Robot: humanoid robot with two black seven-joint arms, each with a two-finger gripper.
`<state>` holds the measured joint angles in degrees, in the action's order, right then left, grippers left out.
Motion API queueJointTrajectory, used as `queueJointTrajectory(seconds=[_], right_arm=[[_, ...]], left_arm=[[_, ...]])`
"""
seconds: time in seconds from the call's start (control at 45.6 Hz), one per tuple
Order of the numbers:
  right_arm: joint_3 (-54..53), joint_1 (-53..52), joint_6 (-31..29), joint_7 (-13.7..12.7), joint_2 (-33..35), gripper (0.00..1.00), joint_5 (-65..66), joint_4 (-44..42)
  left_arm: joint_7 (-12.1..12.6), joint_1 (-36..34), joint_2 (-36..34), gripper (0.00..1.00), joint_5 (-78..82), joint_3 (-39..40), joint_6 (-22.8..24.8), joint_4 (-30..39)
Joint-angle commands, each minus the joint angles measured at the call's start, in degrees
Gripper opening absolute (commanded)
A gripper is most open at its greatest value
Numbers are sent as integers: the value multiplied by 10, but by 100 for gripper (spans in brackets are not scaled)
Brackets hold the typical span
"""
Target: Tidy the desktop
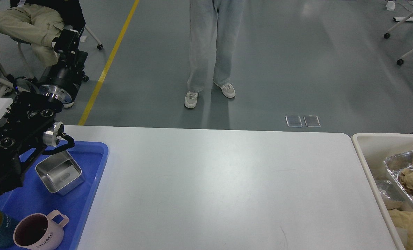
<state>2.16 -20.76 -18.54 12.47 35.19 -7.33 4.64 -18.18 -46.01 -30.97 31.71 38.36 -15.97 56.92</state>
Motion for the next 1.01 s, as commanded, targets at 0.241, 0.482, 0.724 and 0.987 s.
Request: queueJointTrajectory(seconds=[0.241,0.482,0.724,0.987], right_arm=[[-56,10,148,-8,-30,100,-12,0],[-60,9,152,-9,-36,100,-12,0],[-88,-18,151,-10,-30,100,-12,0],[-114,-179,152,-8,-35,100,-13,0]], left_arm=[[-6,18,-5,92,-55,28,2,-2],[-8,18,-3,95,-92,49,6,-2],[-27,16,-9,95,-153,60,37,-6],[-38,19,-1,96,-208,116,144,-67]])
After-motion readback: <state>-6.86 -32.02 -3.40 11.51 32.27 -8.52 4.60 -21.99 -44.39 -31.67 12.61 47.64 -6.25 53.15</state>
